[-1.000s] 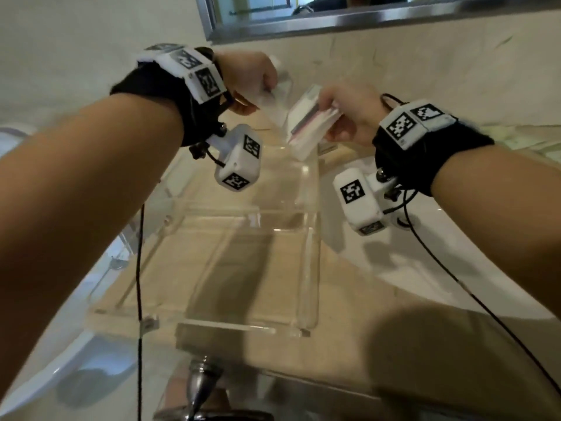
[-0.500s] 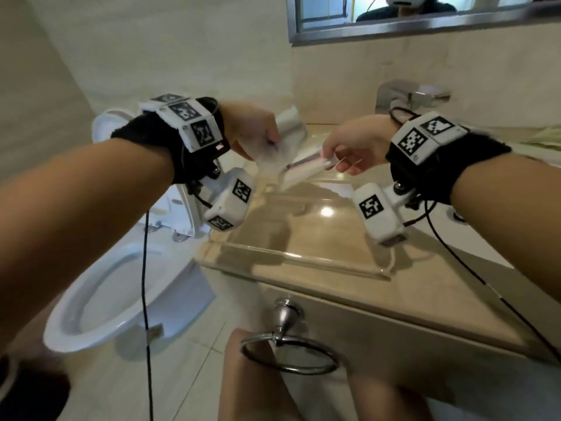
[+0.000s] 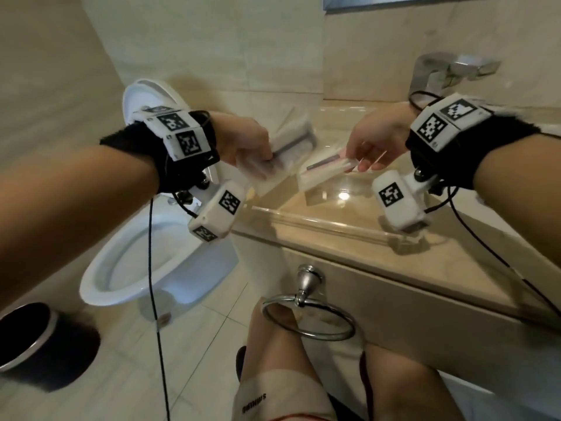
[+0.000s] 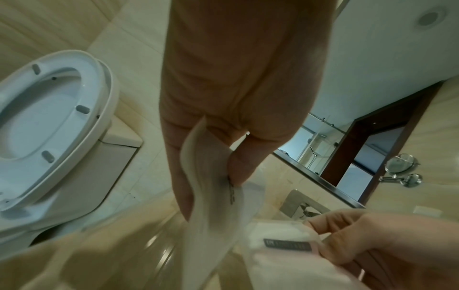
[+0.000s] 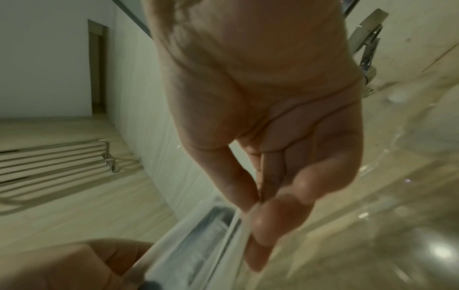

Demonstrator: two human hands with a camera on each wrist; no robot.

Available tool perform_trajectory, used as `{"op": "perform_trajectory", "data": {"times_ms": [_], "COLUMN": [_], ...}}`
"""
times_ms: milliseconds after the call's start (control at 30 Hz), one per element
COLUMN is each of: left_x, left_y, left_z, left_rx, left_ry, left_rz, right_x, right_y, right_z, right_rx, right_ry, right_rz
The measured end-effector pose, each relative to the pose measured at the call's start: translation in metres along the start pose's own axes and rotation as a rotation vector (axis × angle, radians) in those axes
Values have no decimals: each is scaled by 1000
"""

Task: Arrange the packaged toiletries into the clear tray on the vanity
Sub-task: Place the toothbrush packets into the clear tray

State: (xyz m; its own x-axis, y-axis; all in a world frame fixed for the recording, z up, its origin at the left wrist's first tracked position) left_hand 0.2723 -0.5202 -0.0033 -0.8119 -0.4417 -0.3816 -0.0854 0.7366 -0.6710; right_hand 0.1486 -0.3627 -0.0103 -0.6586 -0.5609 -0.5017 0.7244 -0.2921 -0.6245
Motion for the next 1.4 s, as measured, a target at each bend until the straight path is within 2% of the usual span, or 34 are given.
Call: {"op": "perform_trajectory", "data": {"times_ms": [67, 233, 400, 533, 867, 1033, 1267, 1400], "left_x": [-5, -11, -3, -2, -12, -15, -18, -13], "left_y": [5, 22, 32, 40, 48, 52, 43, 40], "left_z": [1, -1, -1, 7, 11, 9, -1, -3], "left_rx": [32, 54, 166, 250, 157, 176, 490, 424], "left_ry": [-21, -71, -86, -140, -220, -200, -134, -104], "left_rz": [-39, 58, 23, 71, 122, 64, 6, -54], "right_x": [0, 1, 6, 9, 0, -1, -1, -1], "right_y": [6, 14, 17, 18, 15, 14, 9, 7], "right_z": [-2, -8, -17, -21, -43, -46, -36, -29], "right_rx": [-39, -90, -117, -177, -349, -324, -325, -300], "right_ry": [11, 20, 45, 70, 177, 172, 115, 95], "right_rz": [22, 6, -10, -8, 84, 98, 44, 13]}}
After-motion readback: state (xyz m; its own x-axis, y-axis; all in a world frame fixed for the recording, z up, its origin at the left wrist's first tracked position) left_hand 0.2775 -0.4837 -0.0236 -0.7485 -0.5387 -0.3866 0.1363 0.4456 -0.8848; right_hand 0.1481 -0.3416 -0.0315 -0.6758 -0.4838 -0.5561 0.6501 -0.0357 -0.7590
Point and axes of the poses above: each hand's wrist, its own x-axis towards the middle knuckle, its own y-axis out of the palm, z = x × y, the point moved 1 cm from there along x, towards the middle knuckle, and after that the axes turned 1 degree about x, right-handed, at the moved point
